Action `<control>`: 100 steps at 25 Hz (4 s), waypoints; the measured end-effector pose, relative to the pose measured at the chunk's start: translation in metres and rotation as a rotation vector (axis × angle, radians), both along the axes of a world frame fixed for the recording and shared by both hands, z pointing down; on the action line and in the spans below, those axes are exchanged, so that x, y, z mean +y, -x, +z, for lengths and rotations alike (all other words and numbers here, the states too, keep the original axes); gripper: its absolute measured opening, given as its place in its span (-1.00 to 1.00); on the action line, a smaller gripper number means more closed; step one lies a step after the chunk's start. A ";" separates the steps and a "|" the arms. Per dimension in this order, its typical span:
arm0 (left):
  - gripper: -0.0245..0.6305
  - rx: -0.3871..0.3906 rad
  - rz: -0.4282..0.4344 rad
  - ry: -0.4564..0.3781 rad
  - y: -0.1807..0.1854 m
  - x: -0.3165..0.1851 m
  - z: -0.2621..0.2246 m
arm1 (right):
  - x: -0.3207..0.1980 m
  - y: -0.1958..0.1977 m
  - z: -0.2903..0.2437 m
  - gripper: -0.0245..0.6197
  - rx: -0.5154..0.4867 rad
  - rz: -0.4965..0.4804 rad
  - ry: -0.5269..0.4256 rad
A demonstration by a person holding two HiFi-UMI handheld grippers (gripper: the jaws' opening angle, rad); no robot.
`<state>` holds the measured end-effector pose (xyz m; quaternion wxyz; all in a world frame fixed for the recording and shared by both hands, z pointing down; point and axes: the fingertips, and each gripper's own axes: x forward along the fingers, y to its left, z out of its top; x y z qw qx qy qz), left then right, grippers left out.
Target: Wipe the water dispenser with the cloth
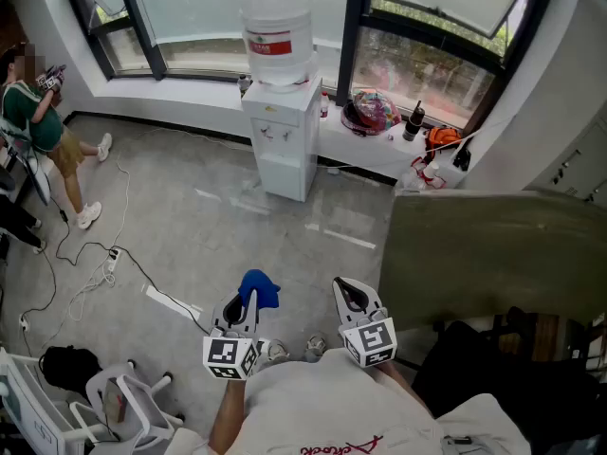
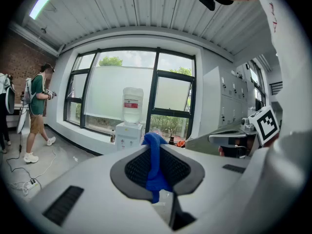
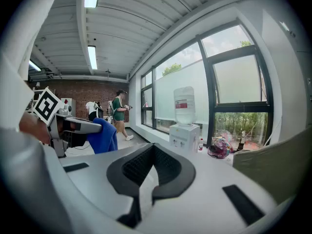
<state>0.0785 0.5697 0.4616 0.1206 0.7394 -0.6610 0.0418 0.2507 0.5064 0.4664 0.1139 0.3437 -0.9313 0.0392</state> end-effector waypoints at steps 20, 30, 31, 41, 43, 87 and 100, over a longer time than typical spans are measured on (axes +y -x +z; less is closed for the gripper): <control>-0.77 -0.001 -0.066 -0.015 -0.003 -0.033 0.004 | -0.034 -0.004 0.010 -0.88 -0.020 -0.089 -0.009; -0.77 0.005 -0.060 -0.027 0.020 -0.093 0.012 | -0.081 0.014 0.019 -0.88 -0.017 -0.092 -0.002; -0.77 0.004 -0.057 -0.028 0.023 -0.101 0.013 | -0.088 0.017 0.020 -0.88 -0.011 -0.091 -0.002; -0.77 0.035 -0.020 -0.027 0.094 -0.221 0.035 | -0.196 0.092 0.039 -0.88 0.006 -0.050 0.022; -0.77 0.038 -0.007 -0.027 0.112 -0.251 0.028 | -0.223 0.116 0.031 -0.88 0.006 -0.056 0.020; -0.77 0.018 0.004 -0.025 0.292 -0.595 -0.006 | -0.548 0.288 0.001 -0.88 -0.003 -0.105 0.075; -0.77 -0.001 0.066 0.089 0.279 -0.606 0.041 | -0.550 0.261 0.040 -0.88 0.026 -0.013 0.183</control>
